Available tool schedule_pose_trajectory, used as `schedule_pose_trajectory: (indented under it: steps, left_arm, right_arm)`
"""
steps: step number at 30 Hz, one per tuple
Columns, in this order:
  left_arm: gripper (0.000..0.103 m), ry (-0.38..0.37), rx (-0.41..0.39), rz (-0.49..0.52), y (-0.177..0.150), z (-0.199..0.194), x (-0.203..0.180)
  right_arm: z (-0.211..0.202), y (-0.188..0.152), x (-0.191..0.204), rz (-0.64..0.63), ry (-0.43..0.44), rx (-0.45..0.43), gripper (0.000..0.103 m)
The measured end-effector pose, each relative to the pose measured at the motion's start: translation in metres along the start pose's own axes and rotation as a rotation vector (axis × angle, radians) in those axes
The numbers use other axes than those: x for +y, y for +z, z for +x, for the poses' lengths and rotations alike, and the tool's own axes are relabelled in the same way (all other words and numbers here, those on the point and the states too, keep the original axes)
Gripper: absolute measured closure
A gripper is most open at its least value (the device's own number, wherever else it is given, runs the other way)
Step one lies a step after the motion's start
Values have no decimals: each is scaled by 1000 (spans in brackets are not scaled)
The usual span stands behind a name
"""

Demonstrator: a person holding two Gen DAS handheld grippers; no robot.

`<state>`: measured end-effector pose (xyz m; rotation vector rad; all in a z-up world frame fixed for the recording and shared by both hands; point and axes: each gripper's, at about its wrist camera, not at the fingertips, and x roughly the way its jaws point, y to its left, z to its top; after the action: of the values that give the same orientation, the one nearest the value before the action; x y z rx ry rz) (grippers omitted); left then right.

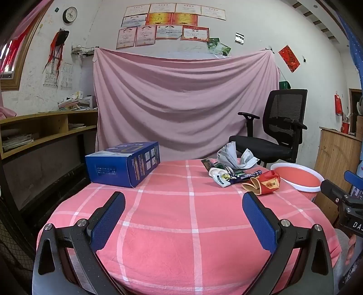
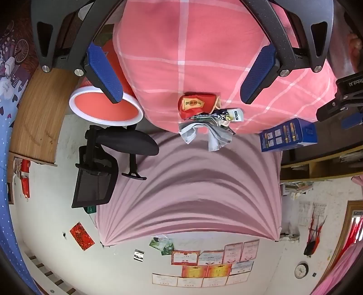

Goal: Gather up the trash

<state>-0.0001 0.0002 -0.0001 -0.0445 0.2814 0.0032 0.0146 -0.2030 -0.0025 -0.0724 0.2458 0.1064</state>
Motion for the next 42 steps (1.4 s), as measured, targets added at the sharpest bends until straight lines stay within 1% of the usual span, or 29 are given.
schedule_pose_trajectory:
  steps: [42]
  left_arm:
    - [2, -1, 6, 12, 0, 0, -1]
  right_arm:
    - [1, 0, 0, 3, 1, 2, 0]
